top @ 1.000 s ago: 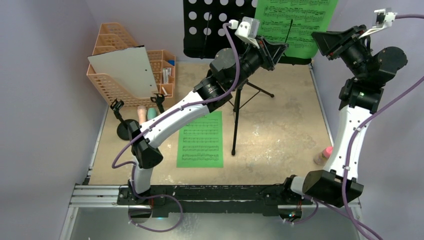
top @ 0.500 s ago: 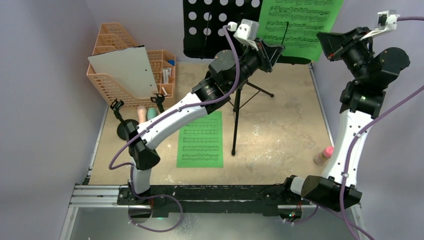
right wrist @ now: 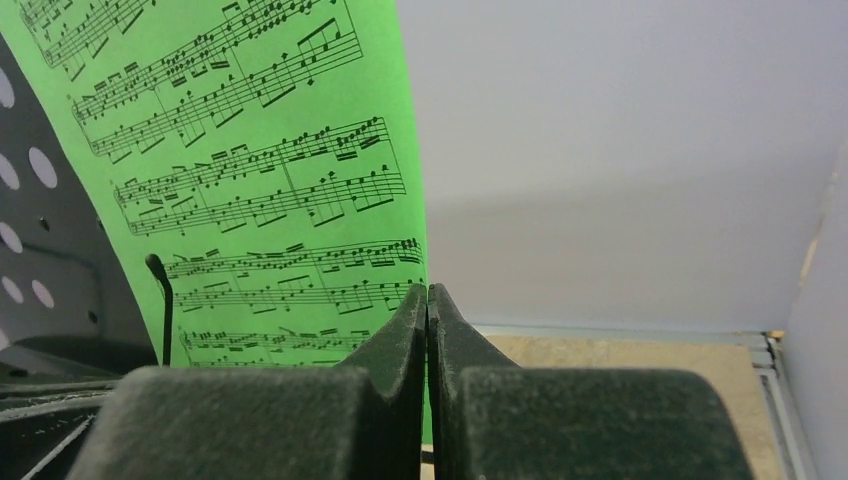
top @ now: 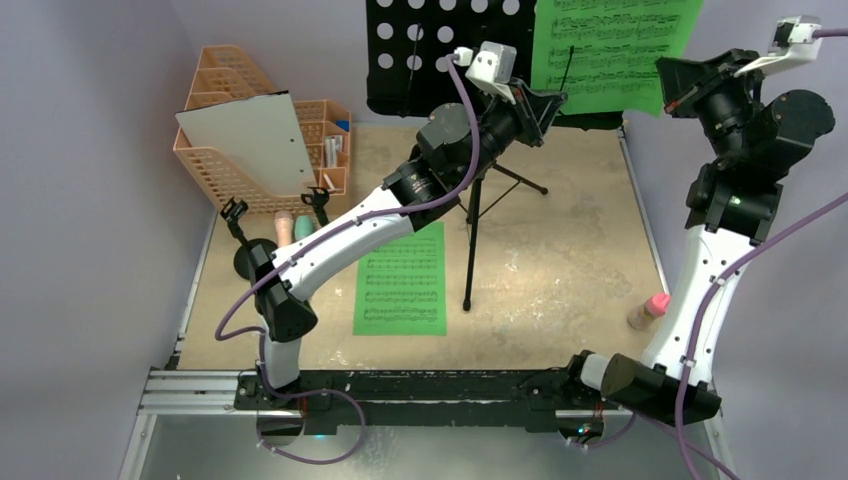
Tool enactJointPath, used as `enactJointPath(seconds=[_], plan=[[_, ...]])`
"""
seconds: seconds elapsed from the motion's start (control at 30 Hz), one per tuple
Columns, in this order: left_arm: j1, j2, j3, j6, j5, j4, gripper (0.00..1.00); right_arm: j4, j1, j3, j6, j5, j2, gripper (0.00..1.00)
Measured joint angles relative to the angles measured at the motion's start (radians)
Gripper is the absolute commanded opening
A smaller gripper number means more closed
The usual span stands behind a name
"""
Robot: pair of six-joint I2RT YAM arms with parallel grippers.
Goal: Pack up the instrument practice props
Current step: Pick up the sheet music from the music stand.
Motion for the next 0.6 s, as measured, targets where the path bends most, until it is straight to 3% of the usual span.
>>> enactJointPath(seconds=[0.2,0.6], plan=[[-0.002,-0.011,-0.024,0.0,-0.018,0.009,0.03,-0.103,-0.001,0.056,-0.032,0.137,-0.039,0.0],[-0.005,-0.067,-0.104,0.004,-0.066,0.023,0.43,-0.273,0.0,0.208,-0.058,0.31,-0.086,0.0]])
